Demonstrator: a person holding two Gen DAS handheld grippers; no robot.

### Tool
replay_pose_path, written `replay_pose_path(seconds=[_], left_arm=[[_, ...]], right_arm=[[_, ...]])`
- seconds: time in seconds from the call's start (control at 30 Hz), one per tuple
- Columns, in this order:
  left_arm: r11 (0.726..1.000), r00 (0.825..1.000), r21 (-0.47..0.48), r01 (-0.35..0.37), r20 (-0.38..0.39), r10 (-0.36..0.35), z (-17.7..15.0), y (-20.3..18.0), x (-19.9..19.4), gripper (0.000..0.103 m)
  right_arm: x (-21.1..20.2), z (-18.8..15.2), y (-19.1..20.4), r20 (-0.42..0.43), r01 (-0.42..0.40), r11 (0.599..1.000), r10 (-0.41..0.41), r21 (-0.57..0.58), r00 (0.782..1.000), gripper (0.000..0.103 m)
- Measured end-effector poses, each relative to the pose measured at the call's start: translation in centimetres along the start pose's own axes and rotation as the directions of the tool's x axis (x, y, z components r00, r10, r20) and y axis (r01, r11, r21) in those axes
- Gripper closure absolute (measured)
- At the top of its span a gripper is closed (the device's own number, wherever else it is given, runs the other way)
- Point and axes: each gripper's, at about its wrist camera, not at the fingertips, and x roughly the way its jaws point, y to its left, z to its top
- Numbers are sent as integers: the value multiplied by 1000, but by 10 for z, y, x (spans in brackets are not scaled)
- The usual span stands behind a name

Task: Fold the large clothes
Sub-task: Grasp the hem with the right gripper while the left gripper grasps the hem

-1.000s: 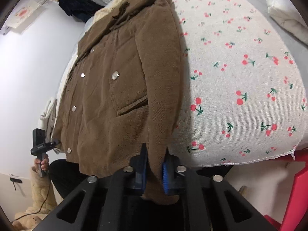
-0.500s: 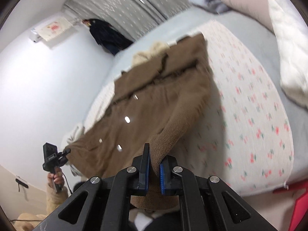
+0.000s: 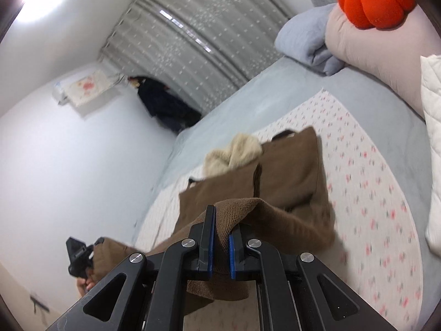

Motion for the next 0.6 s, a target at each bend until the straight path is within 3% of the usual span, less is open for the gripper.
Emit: replay_pose_path(seconds=[0.23, 0.4, 0.6], left_arm=[[995, 994, -6, -101, 46, 101, 72, 25, 84, 86], [985, 983, -41, -167, 64, 170, 116, 63, 164, 86], [951, 947, -50, -305, 84, 309, 127, 111, 264, 86]], right_arm=[[84, 77, -43, 22, 60, 992, -63, 106, 998, 95], [155, 123, -84, 46, 51, 979, -61, 198, 997, 95], [255, 149, -115, 4, 183, 963, -187, 196, 982, 95]])
